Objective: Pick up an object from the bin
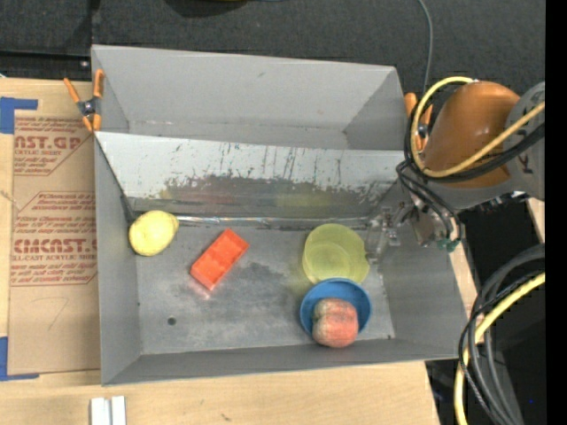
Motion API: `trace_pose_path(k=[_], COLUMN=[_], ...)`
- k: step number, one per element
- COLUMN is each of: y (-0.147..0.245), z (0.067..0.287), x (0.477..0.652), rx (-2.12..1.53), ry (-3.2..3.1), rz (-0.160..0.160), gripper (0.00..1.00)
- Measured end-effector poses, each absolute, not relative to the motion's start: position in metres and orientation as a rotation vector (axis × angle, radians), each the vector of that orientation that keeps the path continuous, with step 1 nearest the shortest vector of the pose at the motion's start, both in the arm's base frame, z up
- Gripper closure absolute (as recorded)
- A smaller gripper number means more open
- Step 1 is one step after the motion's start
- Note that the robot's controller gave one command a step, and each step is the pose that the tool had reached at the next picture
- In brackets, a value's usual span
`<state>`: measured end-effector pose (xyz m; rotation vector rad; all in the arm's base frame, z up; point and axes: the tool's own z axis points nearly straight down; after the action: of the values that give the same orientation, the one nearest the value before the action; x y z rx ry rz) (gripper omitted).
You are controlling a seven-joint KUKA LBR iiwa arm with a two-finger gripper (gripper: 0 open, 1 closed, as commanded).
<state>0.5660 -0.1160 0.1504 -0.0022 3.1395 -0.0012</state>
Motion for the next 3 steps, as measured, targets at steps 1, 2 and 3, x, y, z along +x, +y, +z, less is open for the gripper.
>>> trace_pose_path(k=[1,2,3], y=[-0.116,-0.116,-0.116], z=[0.1504,0.1504,0.1504], x=[0.566,0.566,0.566], rx=[-0.002,-0.002,-0.002], ry=[3.139,3.139,3.139], rz=[-0.001,-0.001,-0.001], gripper=[1.0,1.0,1.0])
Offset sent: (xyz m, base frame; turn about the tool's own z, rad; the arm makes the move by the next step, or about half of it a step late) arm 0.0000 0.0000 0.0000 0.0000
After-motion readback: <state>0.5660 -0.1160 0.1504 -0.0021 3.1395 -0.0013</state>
